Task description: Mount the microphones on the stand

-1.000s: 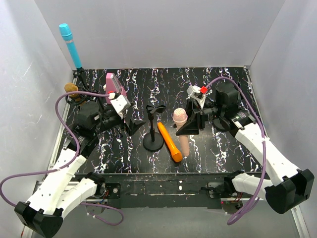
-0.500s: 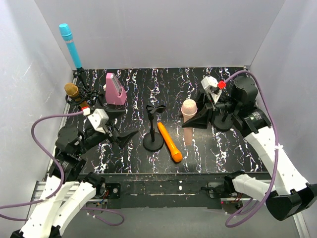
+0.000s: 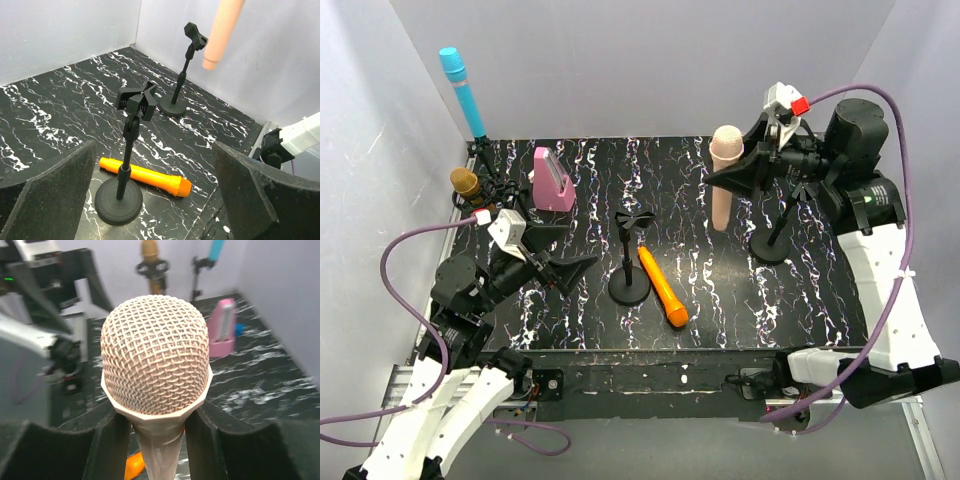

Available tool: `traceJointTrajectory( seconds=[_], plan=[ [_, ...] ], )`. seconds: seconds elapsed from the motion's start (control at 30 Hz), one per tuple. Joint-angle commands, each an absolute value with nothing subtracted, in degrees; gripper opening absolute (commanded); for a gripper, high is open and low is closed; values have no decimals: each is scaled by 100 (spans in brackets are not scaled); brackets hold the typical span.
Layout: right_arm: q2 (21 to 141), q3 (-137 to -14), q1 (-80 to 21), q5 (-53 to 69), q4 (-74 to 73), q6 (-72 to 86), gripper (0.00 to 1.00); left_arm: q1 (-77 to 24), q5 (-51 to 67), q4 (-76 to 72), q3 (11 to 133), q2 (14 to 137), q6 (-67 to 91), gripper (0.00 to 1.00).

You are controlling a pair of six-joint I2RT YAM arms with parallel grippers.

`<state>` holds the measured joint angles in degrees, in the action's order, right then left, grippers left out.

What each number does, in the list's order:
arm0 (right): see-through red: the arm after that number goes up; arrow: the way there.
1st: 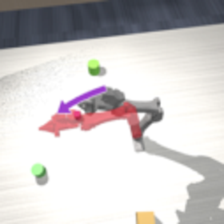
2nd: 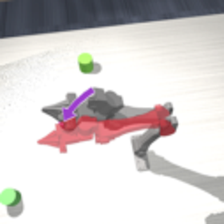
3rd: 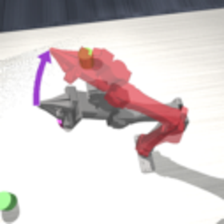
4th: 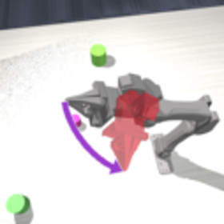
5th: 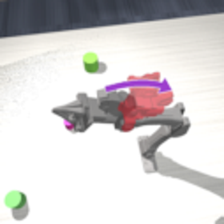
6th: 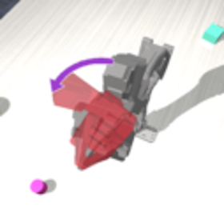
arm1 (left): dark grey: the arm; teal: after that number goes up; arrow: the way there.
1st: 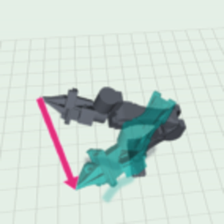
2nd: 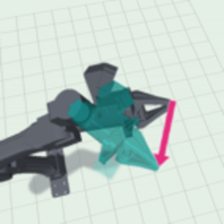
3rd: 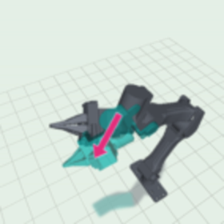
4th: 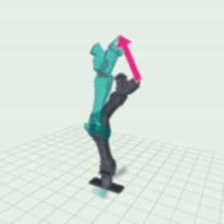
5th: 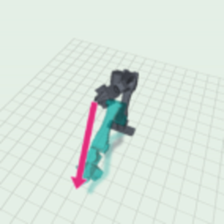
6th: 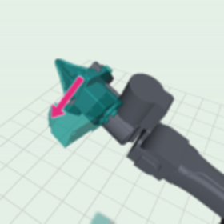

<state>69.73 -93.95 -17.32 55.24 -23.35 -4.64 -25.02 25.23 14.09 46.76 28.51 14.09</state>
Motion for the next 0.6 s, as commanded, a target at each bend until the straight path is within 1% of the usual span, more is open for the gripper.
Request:
traceJointTrajectory(
  seconds=[0.0,0.03,0.07,0.1,0.17,0.23,0.3,0.37,0.43,0.47,0.57],
  plan=[
    [7268,-9852,-1389,7622,-3473,495,1,-2496,2601,1231,4641,2909,1836,98],
    [7295,-9887,-1345,7324,-3332,849,1,-2496,2593,1204,4641,2900,1941,98],
    [7251,-9896,-1301,6886,-3314,870,1,-2496,2584,1169,4641,2874,2012,98],
    [7129,-9896,-1301,5864,-3435,687,1,-2496,2558,1143,4649,2865,2082,98],
    [6761,-9503,-1309,4026,-2991,519,1,-2496,2514,1142,4676,2830,2188,98],
    [6391,-8985,-1301,2599,-2437,431,1,-2496,2461,1143,4702,2795,2250,98],
    [6197,-8816,-1301,1832,-2329,378,1,-2496,2417,1213,4772,2795,2233,98],
    [6091,-8719,-1310,1085,-2320,649,1,-2496,2391,1344,4895,2856,2136,98],
    [5934,-8483,-1371,451,-2006,782,1,-2496,2408,1450,5018,2944,1987,98],
    [5820,-8281,-1380,335,-1821,834,1,-2496,2417,1502,5088,2997,1899,98],
    [5538,-7868,-1389,693,-1259,861,1,-2496,2487,1661,5299,3216,1592,98]
  ],
)
